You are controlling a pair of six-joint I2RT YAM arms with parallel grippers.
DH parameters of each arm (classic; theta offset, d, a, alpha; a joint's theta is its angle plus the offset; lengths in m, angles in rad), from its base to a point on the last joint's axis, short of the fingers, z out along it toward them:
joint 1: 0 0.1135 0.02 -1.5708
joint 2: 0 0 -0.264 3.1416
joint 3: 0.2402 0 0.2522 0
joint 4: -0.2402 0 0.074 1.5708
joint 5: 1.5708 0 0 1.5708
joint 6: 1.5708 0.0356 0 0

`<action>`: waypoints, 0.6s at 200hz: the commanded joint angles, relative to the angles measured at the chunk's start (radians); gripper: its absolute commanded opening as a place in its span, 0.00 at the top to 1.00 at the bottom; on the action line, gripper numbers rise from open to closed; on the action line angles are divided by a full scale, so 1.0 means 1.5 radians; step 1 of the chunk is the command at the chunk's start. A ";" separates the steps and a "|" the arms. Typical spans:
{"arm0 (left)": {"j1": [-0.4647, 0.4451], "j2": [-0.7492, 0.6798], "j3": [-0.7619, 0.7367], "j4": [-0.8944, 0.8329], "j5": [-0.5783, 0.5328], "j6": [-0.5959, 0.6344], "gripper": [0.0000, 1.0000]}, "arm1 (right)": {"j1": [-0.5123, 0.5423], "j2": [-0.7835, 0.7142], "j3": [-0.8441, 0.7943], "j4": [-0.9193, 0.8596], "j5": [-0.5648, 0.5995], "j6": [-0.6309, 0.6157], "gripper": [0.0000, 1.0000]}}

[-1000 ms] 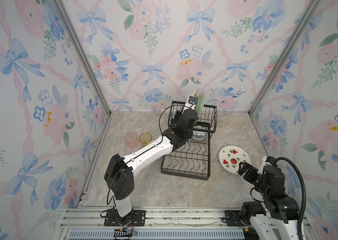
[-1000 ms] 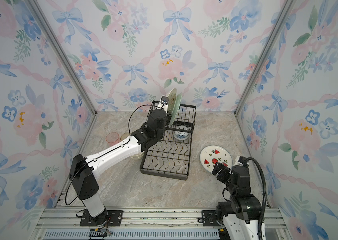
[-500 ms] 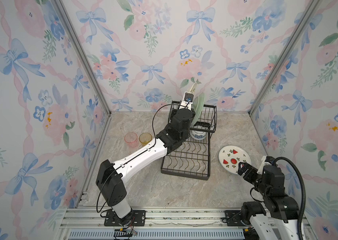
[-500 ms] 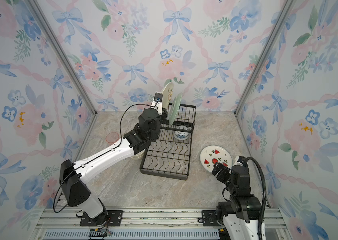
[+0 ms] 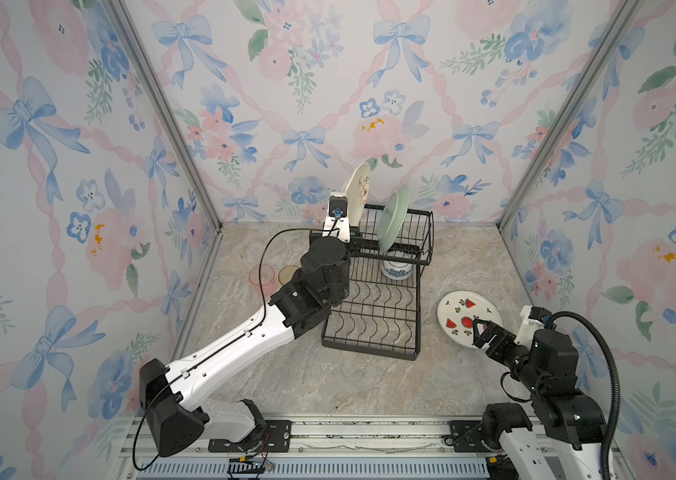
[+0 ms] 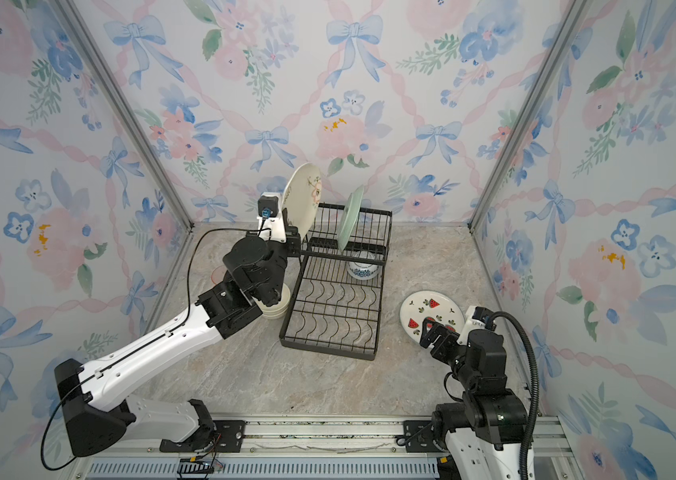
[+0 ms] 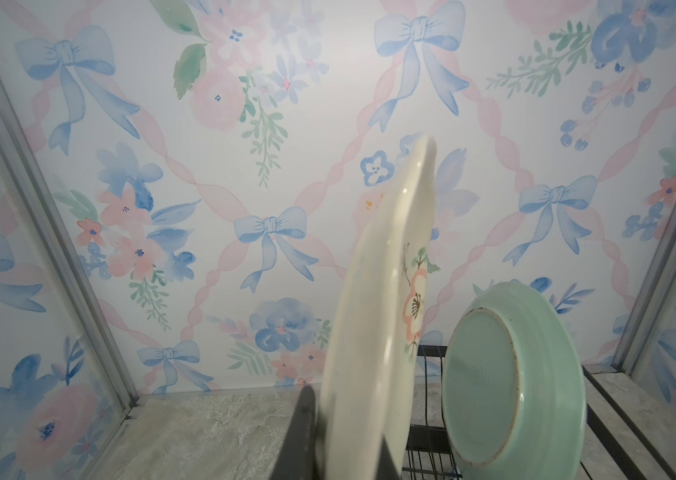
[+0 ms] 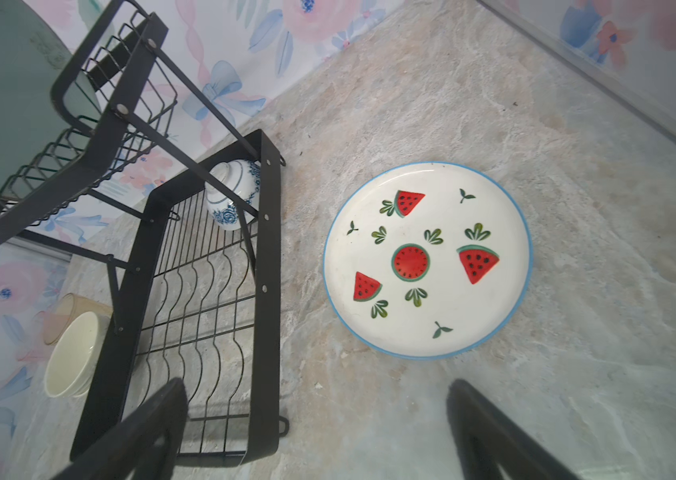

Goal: Unload the mixed dishes from the dish rack
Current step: 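Lift the floral white plate up out of the rack with the left gripper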

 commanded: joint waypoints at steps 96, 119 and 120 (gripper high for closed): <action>0.014 -0.289 -0.149 -0.196 0.266 -0.448 1.00 | 0.119 0.000 -0.010 0.287 -0.147 0.249 0.01; 0.028 -0.291 -0.177 -0.191 0.332 -0.508 1.00 | 0.203 0.020 -0.016 0.327 -0.104 0.255 0.01; 0.029 -0.290 -0.178 -0.190 0.335 -0.510 1.00 | 0.207 0.021 -0.016 0.328 -0.101 0.255 0.01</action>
